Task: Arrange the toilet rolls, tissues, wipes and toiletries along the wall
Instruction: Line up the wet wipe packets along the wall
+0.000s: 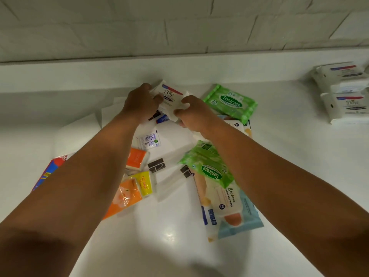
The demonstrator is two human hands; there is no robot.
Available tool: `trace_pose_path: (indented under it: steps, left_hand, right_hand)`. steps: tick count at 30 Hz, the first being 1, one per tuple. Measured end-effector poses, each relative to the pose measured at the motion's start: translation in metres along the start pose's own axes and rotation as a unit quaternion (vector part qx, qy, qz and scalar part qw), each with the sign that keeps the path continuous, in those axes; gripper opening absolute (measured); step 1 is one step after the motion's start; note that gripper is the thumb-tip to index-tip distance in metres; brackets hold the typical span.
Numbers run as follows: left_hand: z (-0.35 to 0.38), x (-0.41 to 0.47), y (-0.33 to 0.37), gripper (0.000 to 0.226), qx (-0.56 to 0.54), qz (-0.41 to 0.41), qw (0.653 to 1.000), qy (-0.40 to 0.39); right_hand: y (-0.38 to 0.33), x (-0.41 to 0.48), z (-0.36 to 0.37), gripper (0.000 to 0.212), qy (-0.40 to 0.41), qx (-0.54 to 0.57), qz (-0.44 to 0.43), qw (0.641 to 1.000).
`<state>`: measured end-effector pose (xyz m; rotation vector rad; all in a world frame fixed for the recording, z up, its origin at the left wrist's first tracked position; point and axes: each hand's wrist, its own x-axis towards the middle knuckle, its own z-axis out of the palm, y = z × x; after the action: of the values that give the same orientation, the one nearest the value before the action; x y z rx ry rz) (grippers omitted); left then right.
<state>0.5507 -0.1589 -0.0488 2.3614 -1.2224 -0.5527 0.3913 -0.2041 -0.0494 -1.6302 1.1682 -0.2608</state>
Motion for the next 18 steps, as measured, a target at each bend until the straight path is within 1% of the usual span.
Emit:
trace_pose_path:
  steps: [3, 5, 8, 10, 12, 13, 15, 18]
  left_hand:
    - [-0.003, 0.0, 0.002, 0.044, -0.008, 0.017, 1.0, -0.02]
    - [-0.005, -0.001, 0.002, 0.043, -0.029, 0.017, 0.999, -0.026]
    - [-0.008, -0.009, 0.001, 0.037, -0.088, 0.017, 0.995, -0.034]
    - [-0.008, -0.017, 0.001, 0.035, -0.125, 0.018, 0.992, -0.027]
    - [-0.009, -0.025, 0.004, 0.04, -0.171, 0.013, 0.985, -0.015]
    - [-0.009, -0.03, 0.007, 0.044, -0.189, 0.014, 0.982, -0.011]
    - [-0.01, -0.04, 0.012, 0.052, -0.222, 0.023, 0.975, -0.005]
    - [-0.009, -0.057, 0.024, 0.053, -0.243, 0.039, 0.969, -0.001]
  right_hand:
    - [-0.003, -0.001, 0.002, 0.036, 0.003, 0.085, 0.021, 0.996]
    - [-0.005, -0.005, 0.002, 0.031, 0.012, 0.104, 0.021, 0.994]
    - [-0.004, -0.008, 0.0, 0.012, 0.019, 0.131, 0.019, 0.991]
    - [-0.001, -0.009, -0.002, 0.016, 0.029, 0.15, 0.02, 0.988]
    - [0.001, -0.011, -0.005, 0.029, 0.05, 0.155, 0.016, 0.987]
    - [0.002, -0.013, -0.006, 0.032, 0.062, 0.158, 0.008, 0.985]
    - [0.004, -0.02, -0.012, 0.029, 0.084, 0.172, -0.012, 0.981]
    - [0.008, -0.033, -0.024, 0.029, 0.113, 0.199, -0.044, 0.972]
